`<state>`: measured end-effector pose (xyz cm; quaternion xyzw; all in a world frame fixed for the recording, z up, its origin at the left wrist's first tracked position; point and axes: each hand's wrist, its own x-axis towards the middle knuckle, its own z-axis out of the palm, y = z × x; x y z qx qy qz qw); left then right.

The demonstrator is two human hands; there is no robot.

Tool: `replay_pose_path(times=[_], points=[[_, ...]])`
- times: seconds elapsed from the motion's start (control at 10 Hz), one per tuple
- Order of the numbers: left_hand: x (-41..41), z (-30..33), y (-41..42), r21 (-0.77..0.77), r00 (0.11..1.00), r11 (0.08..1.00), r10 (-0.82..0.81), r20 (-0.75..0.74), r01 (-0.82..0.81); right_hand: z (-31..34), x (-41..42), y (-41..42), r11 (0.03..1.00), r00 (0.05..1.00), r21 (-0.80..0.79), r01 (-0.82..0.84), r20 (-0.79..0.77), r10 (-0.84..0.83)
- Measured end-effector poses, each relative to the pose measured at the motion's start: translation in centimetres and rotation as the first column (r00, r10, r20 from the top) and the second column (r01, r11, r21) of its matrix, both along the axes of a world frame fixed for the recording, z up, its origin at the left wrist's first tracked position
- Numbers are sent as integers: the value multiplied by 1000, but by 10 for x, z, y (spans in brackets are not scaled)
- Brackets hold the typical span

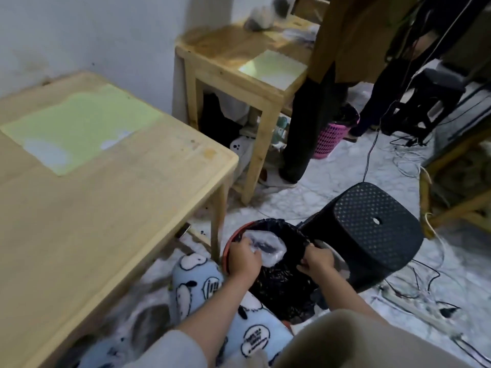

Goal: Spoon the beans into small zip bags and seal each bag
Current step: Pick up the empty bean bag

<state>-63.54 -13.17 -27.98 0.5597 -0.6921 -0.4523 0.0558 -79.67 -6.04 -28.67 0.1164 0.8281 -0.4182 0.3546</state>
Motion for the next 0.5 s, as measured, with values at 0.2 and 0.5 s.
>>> replay_pose_path(times=[0.2,0.5], points=[[-23,-1,25,168,987,984,-85,134,62,-18,-18,18,983,975,-74,-170,134,179],[-25,39,25,-24,997,1000,15,-77,-17,16,-17,7,923,990,-358,-137,-86,114]])
